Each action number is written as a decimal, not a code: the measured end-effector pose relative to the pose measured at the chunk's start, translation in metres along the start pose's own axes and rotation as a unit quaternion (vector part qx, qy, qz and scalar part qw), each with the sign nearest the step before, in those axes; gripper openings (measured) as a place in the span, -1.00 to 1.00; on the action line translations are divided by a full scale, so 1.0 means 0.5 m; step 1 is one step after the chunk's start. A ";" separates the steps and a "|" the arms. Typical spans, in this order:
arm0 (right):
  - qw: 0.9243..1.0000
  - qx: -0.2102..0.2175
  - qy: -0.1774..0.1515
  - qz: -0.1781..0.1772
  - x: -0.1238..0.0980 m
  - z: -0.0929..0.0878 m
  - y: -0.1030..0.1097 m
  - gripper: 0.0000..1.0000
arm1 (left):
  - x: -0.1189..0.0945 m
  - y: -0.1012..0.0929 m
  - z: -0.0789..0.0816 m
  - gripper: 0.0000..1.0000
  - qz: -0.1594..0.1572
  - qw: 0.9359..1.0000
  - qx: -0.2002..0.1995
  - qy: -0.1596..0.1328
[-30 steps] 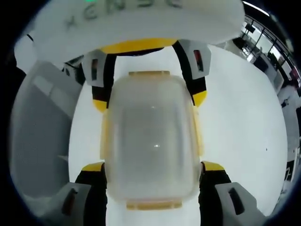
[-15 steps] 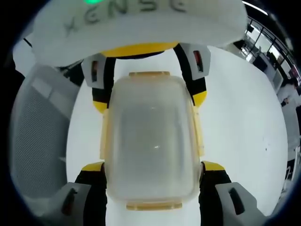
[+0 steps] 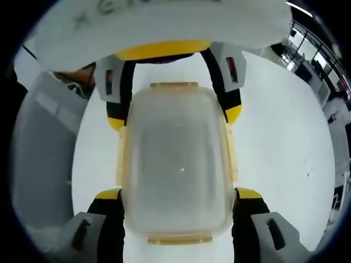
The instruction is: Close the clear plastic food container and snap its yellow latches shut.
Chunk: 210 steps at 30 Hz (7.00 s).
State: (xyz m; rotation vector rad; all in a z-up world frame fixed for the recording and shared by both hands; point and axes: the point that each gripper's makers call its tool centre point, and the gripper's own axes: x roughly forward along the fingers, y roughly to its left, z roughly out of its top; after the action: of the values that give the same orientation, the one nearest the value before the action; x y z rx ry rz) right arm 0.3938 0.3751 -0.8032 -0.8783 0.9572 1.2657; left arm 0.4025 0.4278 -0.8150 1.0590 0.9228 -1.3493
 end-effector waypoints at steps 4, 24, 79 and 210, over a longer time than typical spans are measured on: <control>1.000 0.002 -0.002 -0.001 -0.001 -0.001 -0.006 0.63 | 0.001 0.008 0.001 0.82 0.000 1.000 0.000 -0.004; 1.000 0.002 -0.004 -0.003 -0.001 0.004 -0.071 0.63 | 0.002 0.072 0.000 0.82 0.001 1.000 -0.003 -0.001; 1.000 0.000 -0.006 -0.005 0.001 0.007 -0.234 0.64 | 0.007 0.233 0.004 0.82 0.003 1.000 -0.010 -0.007; 0.773 0.319 -0.468 -0.288 -0.387 -0.072 0.062 0.56 | -0.330 -0.060 -0.043 0.59 0.264 0.724 -0.406 -0.492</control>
State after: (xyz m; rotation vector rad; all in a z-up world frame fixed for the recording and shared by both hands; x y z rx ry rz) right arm 0.3501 0.2755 -0.6365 0.0796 0.2002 0.5969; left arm 0.3682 0.4982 -0.6652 -0.1656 0.2477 -0.6713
